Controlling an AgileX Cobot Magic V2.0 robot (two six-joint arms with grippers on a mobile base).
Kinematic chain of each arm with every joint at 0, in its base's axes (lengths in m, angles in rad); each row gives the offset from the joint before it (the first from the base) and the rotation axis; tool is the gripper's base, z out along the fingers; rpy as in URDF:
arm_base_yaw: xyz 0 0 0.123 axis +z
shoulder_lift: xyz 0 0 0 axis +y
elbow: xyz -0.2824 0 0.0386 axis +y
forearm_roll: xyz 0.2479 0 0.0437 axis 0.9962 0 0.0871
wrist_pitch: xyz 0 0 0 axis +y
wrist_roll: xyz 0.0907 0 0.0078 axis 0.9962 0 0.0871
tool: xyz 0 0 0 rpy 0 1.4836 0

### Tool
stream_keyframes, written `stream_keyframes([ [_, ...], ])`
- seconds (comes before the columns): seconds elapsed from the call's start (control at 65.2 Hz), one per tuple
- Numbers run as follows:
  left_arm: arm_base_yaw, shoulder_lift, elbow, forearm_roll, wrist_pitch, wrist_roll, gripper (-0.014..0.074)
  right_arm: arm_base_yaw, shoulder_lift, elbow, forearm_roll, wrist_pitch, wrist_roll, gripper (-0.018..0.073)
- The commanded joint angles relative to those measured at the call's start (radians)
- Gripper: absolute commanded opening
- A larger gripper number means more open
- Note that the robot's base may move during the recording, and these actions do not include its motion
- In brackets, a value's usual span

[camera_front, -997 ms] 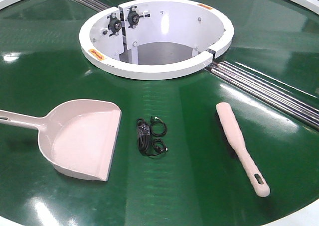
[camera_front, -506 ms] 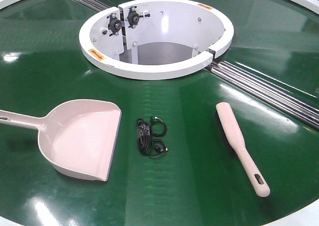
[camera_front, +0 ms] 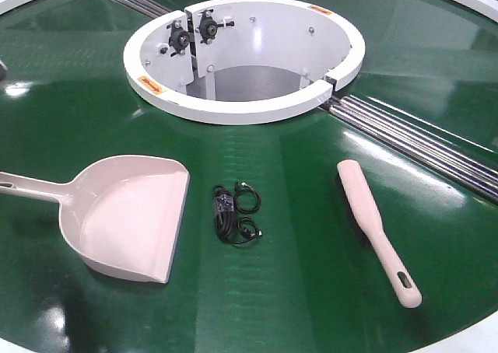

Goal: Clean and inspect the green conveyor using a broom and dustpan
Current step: 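Reach the left gripper to the pink dustpan handle and grasp it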

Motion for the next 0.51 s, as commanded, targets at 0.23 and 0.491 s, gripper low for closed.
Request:
stream_keyframes([
  [0.23,-0.047,0.164,-0.043,0.031,-0.060,0.327,0.0468,-0.007,-0.011,0.004,-0.007,-0.071,-0.010,-0.0008],
  [0.491,-0.070,0.242,-0.043,0.095,-0.048,0.387,0.0468,-0.007,-0.011,0.004,-0.007,-0.071,-0.010,-0.0008],
])
